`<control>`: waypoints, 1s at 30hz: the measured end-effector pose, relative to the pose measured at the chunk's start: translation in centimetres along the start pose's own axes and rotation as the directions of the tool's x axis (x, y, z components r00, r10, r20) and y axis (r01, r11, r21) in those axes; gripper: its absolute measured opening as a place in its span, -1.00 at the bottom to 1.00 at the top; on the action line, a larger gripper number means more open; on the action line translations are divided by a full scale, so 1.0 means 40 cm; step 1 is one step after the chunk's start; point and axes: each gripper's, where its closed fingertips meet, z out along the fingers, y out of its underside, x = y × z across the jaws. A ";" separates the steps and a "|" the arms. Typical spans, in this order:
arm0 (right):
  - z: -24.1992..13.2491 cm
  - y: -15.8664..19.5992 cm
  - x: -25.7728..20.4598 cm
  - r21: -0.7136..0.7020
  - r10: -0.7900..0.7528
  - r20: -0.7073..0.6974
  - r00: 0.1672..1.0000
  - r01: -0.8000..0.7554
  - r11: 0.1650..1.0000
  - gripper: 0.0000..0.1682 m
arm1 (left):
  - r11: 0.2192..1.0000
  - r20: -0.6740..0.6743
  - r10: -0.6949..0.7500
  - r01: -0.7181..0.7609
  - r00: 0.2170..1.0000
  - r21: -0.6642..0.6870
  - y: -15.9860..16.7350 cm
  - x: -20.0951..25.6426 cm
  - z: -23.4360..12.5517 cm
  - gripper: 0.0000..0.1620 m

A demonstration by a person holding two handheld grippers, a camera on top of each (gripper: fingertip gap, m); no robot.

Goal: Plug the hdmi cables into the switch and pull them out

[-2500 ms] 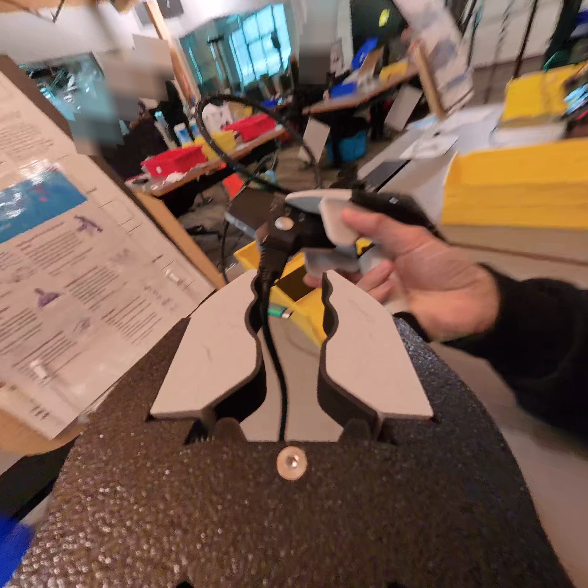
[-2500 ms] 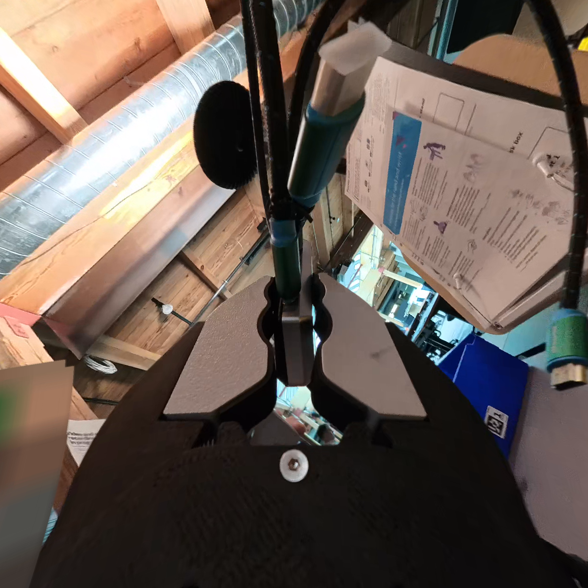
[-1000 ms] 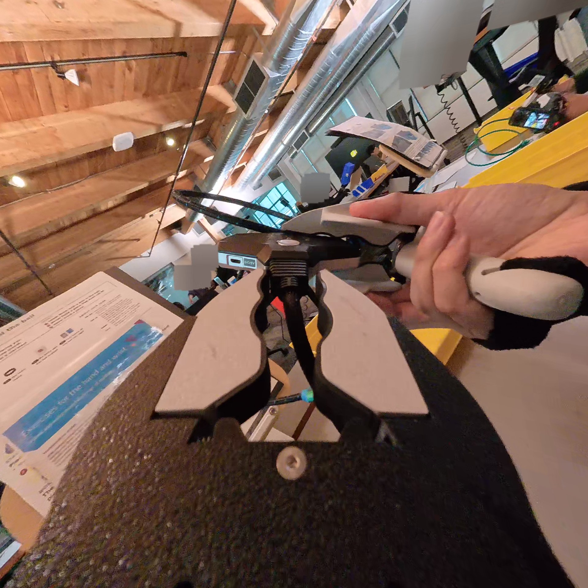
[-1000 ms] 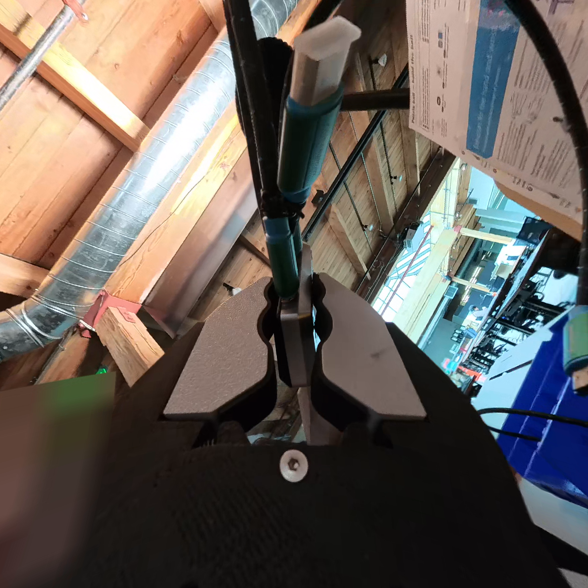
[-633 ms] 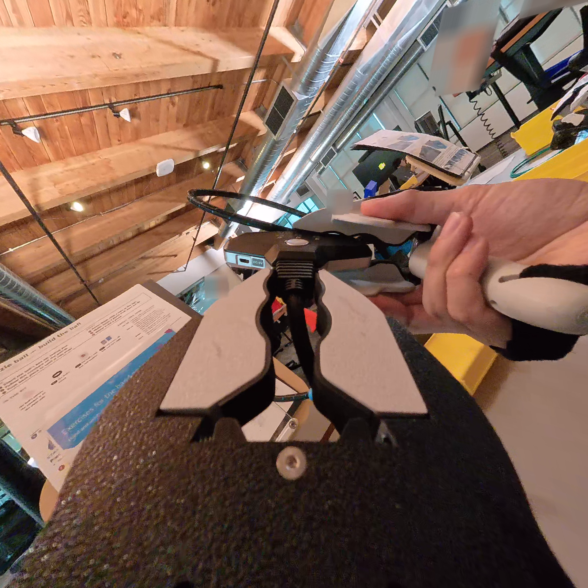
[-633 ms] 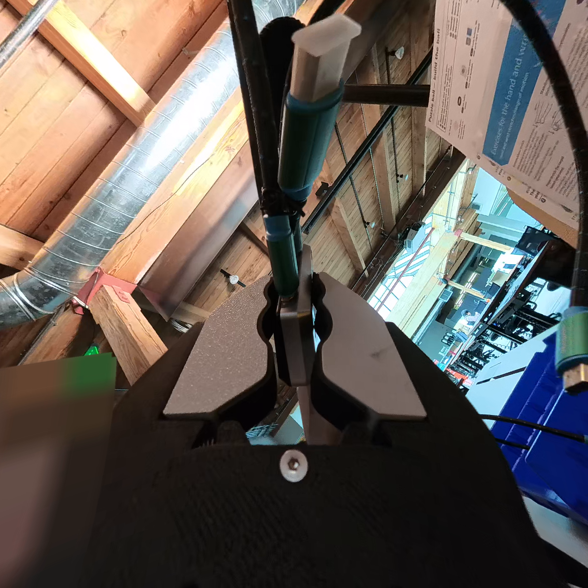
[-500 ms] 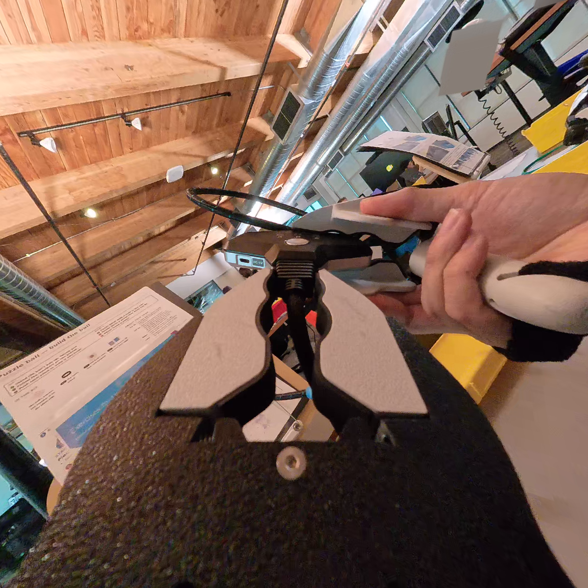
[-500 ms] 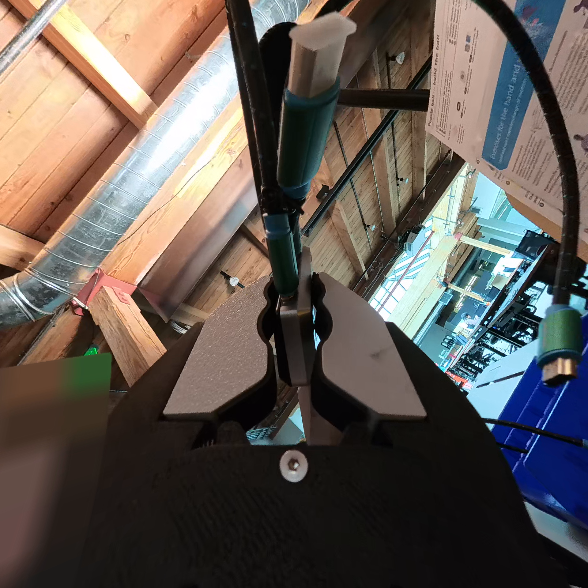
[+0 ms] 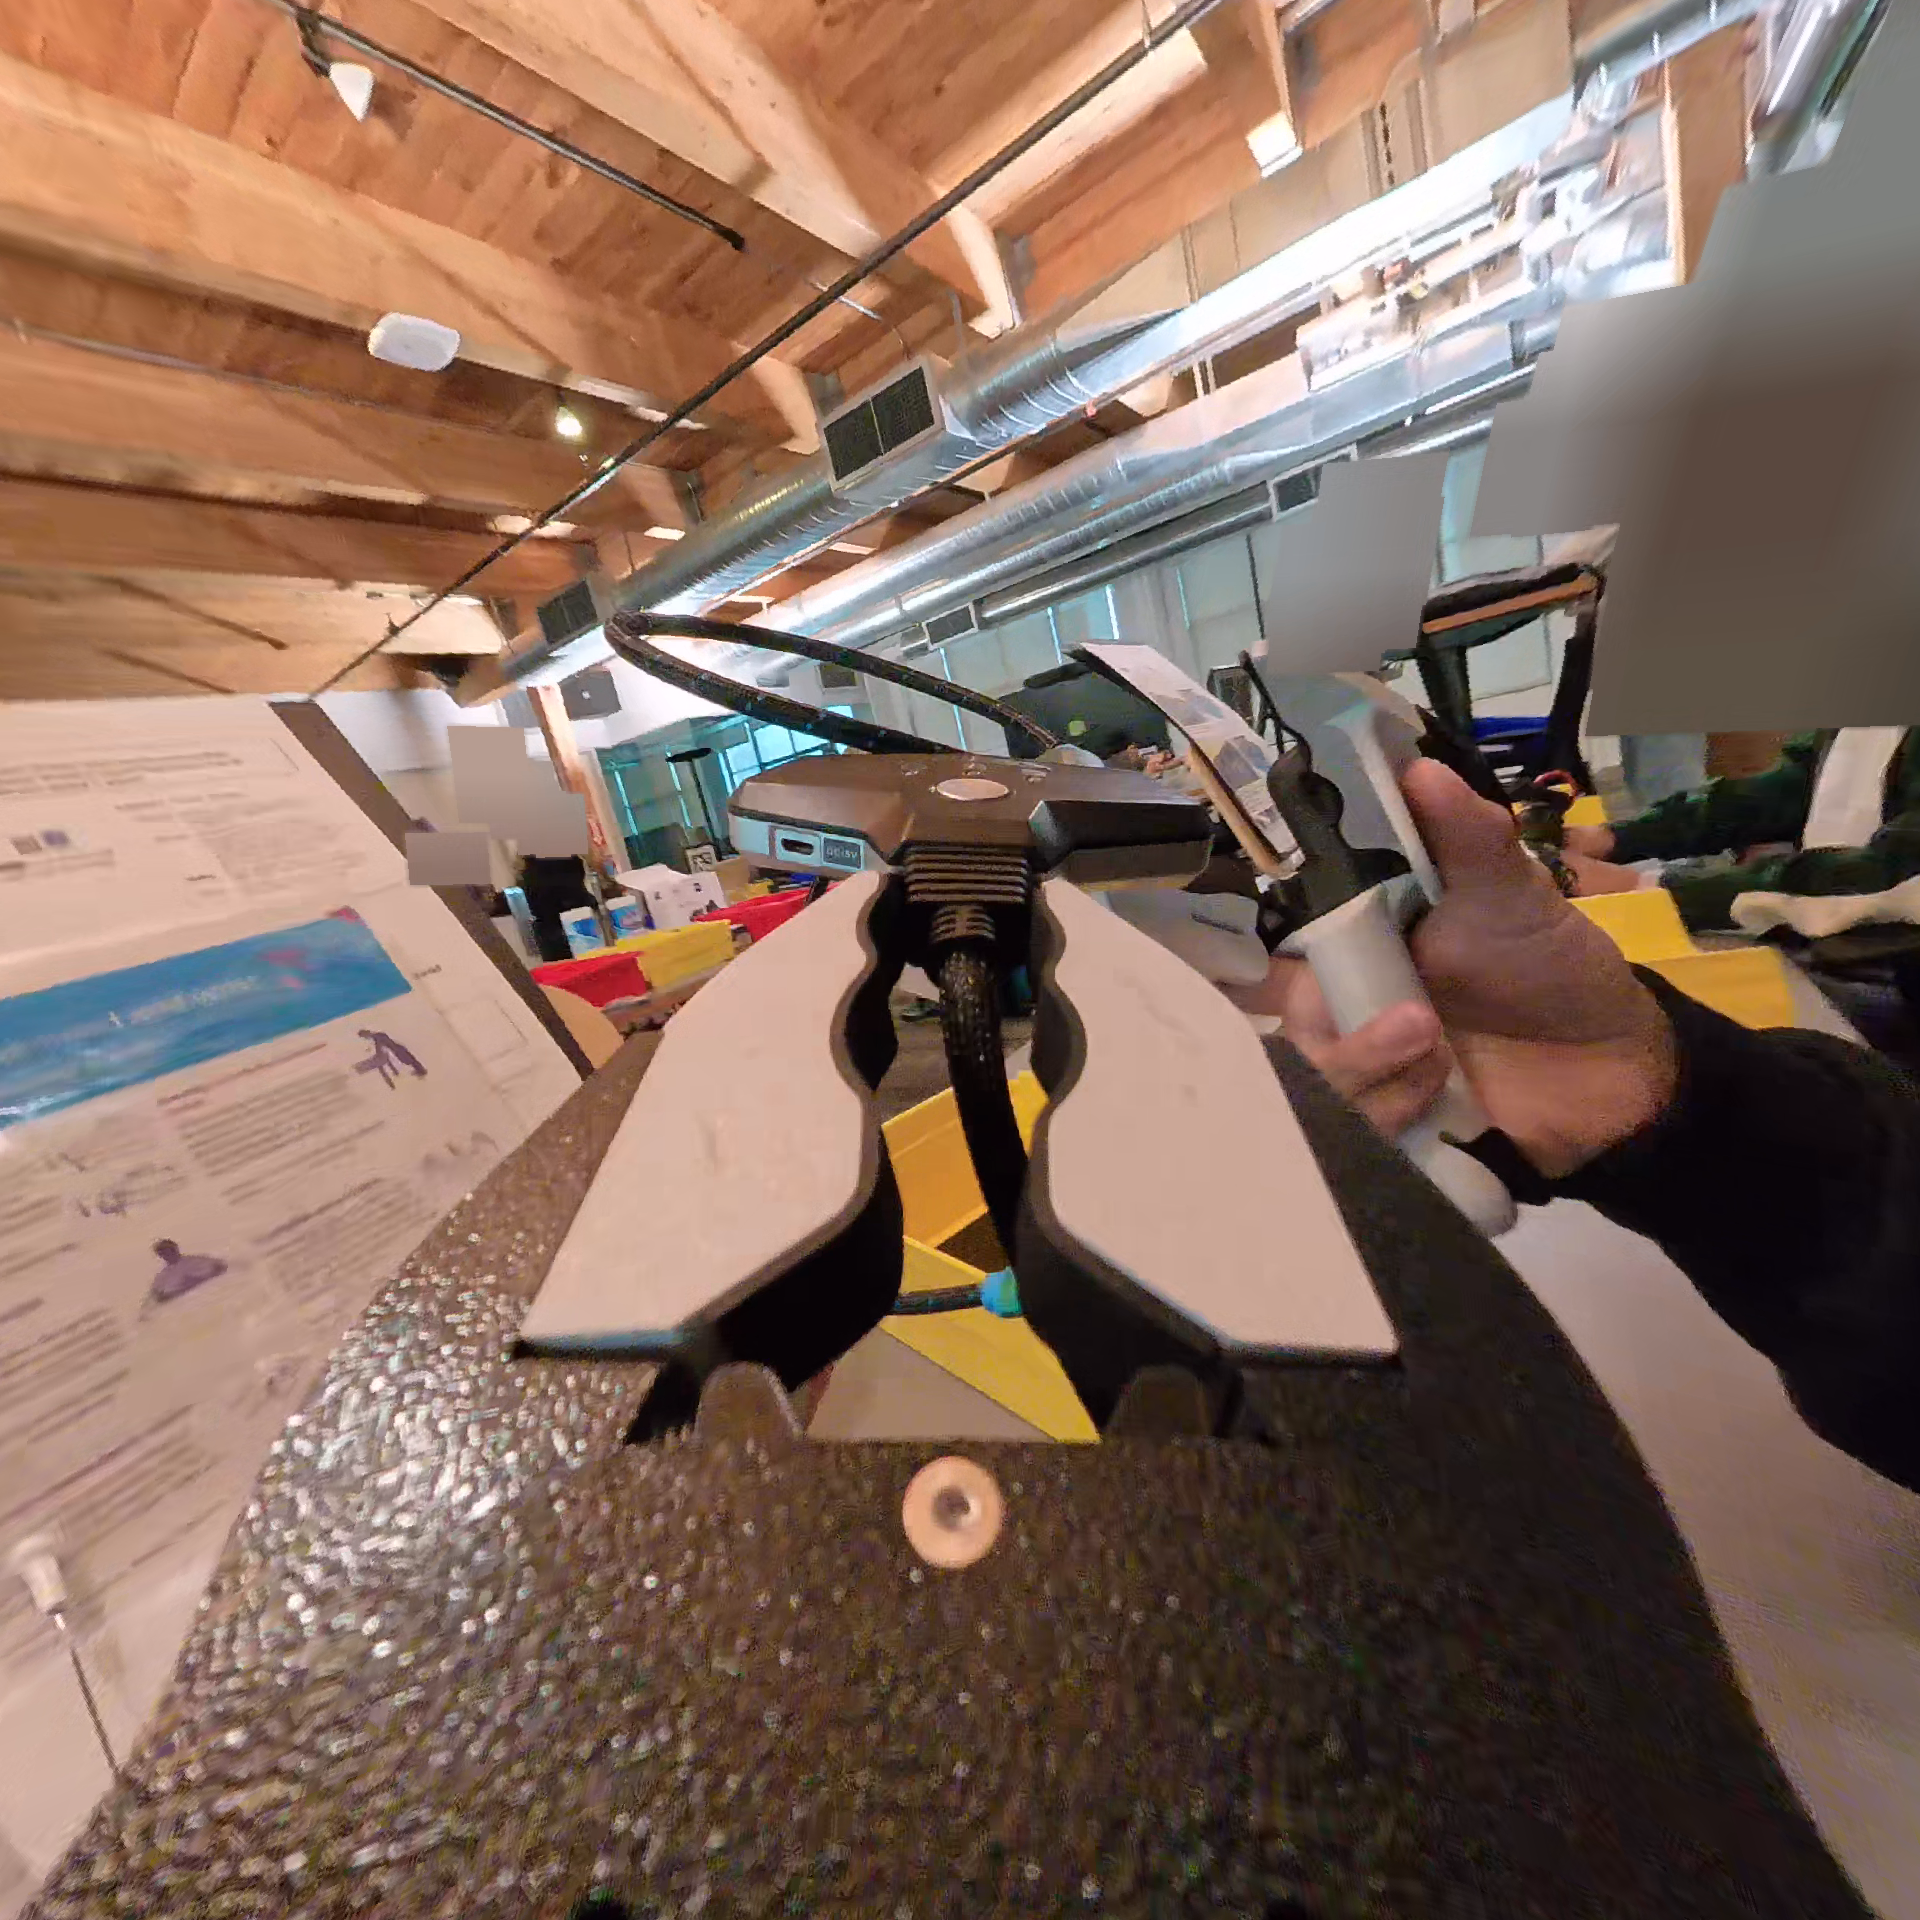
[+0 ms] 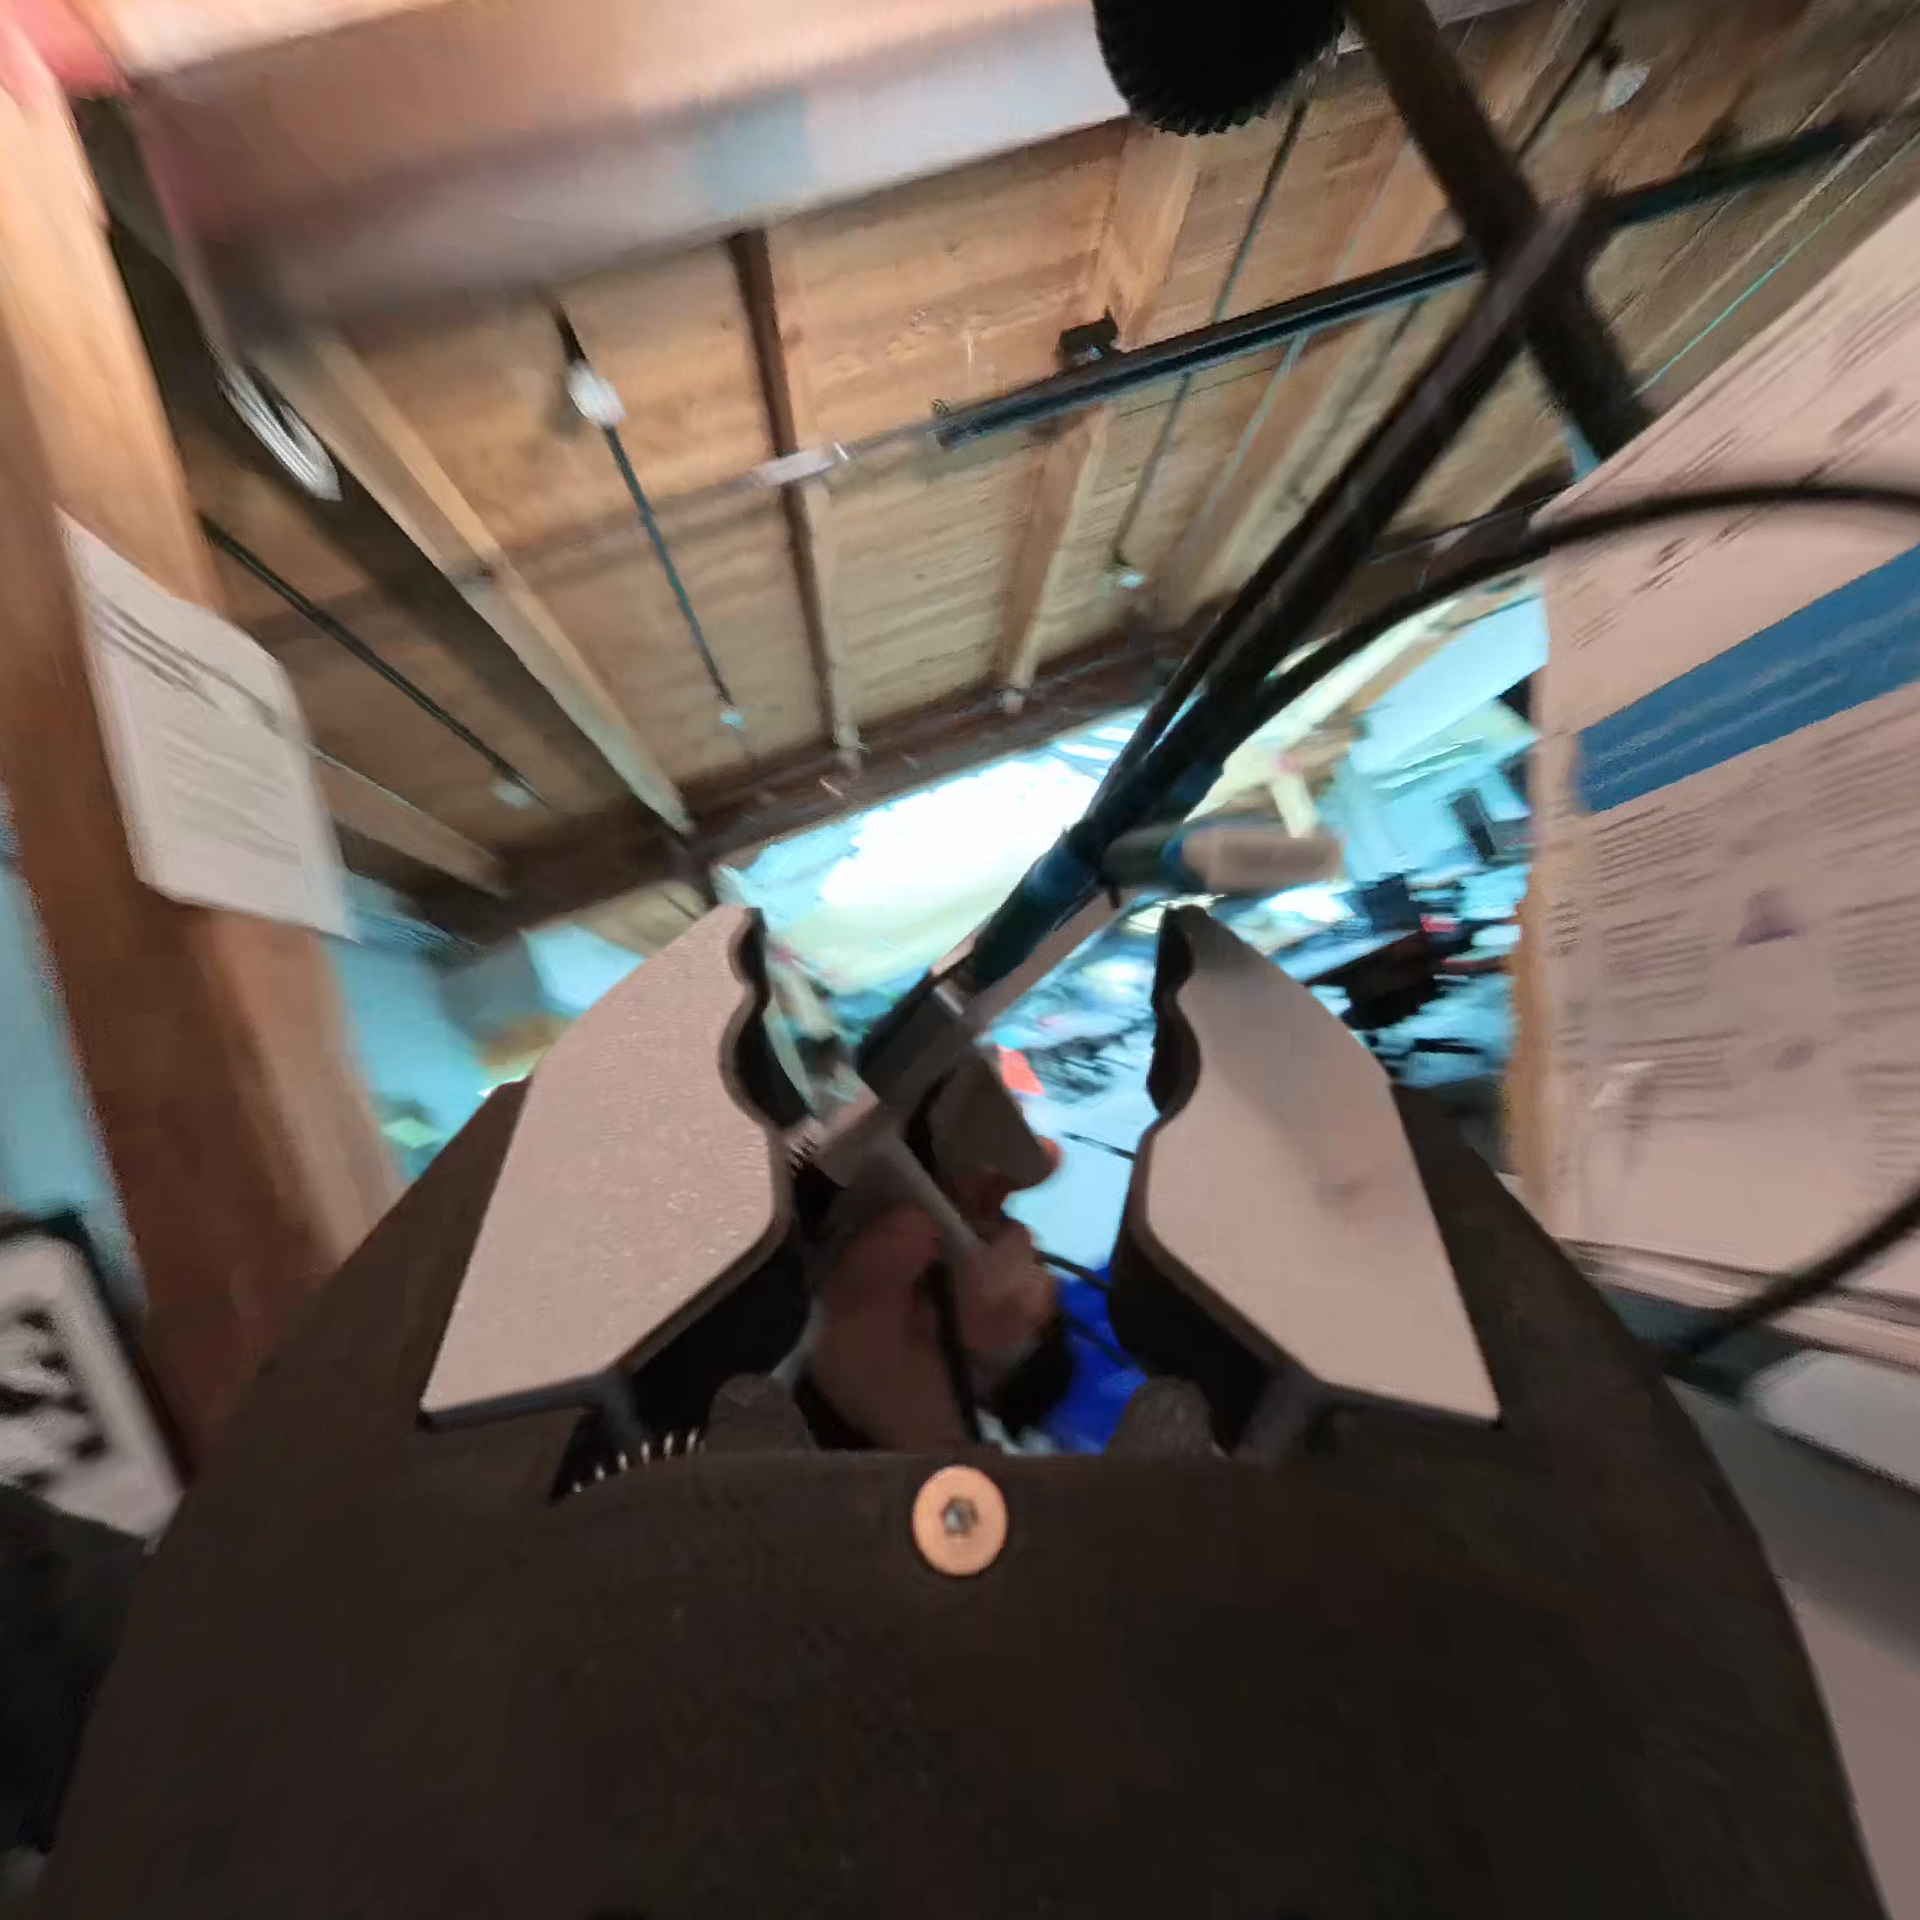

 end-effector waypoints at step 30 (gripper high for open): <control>-0.179 0.282 0.029 -0.724 -0.540 0.465 0.702 0.652 0.225 -0.68 | 0.968 -0.483 -0.092 -0.036 0.871 -0.249 0.196 0.086 -0.090 -0.72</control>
